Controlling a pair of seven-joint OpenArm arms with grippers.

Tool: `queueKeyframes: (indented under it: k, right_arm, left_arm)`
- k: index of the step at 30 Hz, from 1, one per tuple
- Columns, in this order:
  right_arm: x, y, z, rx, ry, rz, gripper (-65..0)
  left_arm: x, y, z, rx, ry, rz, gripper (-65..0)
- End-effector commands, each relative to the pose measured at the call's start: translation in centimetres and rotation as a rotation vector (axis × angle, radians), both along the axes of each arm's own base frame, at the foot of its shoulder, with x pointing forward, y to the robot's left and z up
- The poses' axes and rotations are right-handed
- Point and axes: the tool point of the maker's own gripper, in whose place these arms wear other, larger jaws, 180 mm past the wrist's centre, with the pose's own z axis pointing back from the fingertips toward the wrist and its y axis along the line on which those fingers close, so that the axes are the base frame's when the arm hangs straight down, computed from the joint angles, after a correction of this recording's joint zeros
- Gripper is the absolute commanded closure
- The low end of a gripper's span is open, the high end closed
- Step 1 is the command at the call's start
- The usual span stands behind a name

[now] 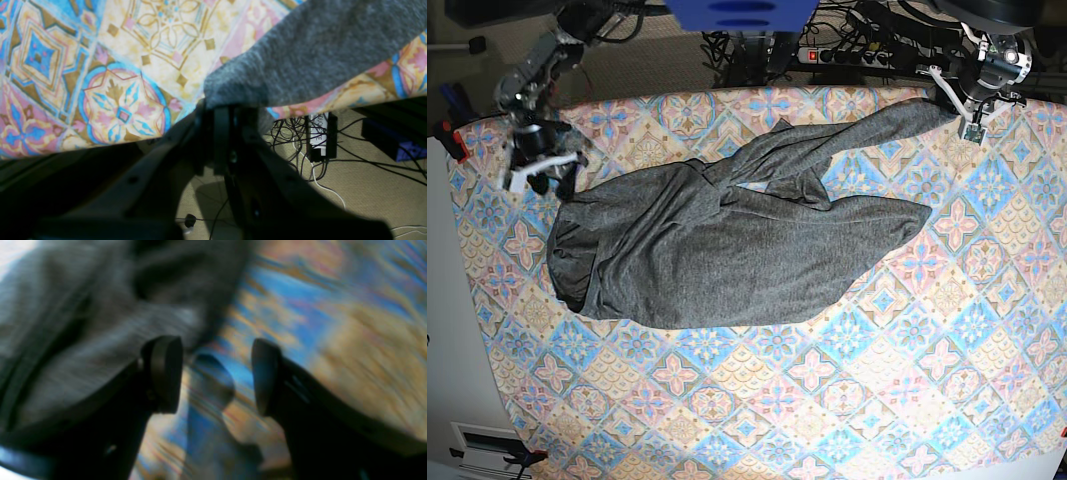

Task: Layout the t-shirt on the table in an organized manner, then fold the t-shirt properly
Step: 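Regrasp the shirt edge with the right gripper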

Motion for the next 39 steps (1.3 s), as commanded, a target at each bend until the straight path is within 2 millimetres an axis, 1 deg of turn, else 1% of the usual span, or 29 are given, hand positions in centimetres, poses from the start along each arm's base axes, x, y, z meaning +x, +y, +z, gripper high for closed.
queueKeyframes:
  k: [1, 7, 8, 11, 13, 16, 20, 23, 27, 31, 32, 33, 34, 37, 39]
  right_arm:
    - [1.4, 0.0, 1.8, -0.001, -0.077, 0.009, -32.0]
    - [1.5, 0.2, 1.8, 0.001, -0.079, 0.013, -32.0]
    - [1.9, 0.4, 2.0, 0.002, -0.087, 0.018, -32.0]
    - [3.5, 1.7, 2.6, 0.01, -0.112, 0.059, -32.0]
    - [4.1, 2.6, 2.6, 0.015, -0.116, 0.086, -32.0]
    - [4.5, 4.3, 1.9, 0.039, -0.101, 0.132, -32.0]
    - [4.4, 6.0, 0.3, 0.08, -0.066, 0.166, -32.0]
    - [4.1, 6.2, -0.4, 0.097, -0.048, 0.164, -32.0]
    - [4.1, 6.2, -0.5, 0.099, -0.048, 0.162, -32.0]
    - [4.0, 6.2, -0.6, 0.099, -0.048, 0.16, -31.0]
    - [3.9, 6.2, -0.6, 0.099, -0.047, 0.16, -29.1]
    - [3.9, 6.2, -0.7, 0.099, -0.045, 0.16, -25.2]
    - [3.9, 6.2, -0.7, 0.097, -0.043, 0.161, -20.2]
    - [3.7, 6.1, -0.9, 0.096, -0.034, 0.162, -1.1]
    - [3.7, 6.0, -0.8, 0.093, -0.036, 0.159, 0.0]
  left_arm:
    - [0.3, 0.3, 0.6, 0.014, -0.02, -0.003, 0.0]
    - [0.4, 0.3, 0.7, 0.015, -0.021, -0.004, 0.0]
    - [0.4, 0.3, 0.7, 0.015, -0.021, -0.004, 0.0]
    - [0.4, 0.4, 0.7, 0.016, -0.021, -0.003, 0.0]
    - [0.3, 0.4, 0.6, 0.015, -0.02, -0.002, 0.0]
    - [0.3, 0.4, 0.6, 0.015, -0.02, -0.002, 0.0]
    - [0.3, 0.4, 0.6, 0.016, -0.019, -0.002, 0.0]
    - [0.3, 0.4, 0.6, 0.018, -0.019, -0.002, 0.0]
    - [0.1, 1.0, 0.5, 0.059, 0.003, -0.005, 0.0]
    - [-0.2, 0.8, 0.3, 0.067, 0.011, 0.004, 0.0]
    - [-0.2, 0.9, 0.3, 0.073, 0.015, 0.003, 0.0]
    - [-0.1, 0.8, 0.2, 0.074, 0.012, 0.006, 0.0]
    - [0.3, 0.9, 0.3, 0.078, 0.004, 0.007, 0.0]
    - [0.1, 0.8, 0.1, 0.085, 0.013, 0.015, 0.0]
    - [0.2, 0.7, 0.1, 0.088, 0.013, 0.021, 0.0]
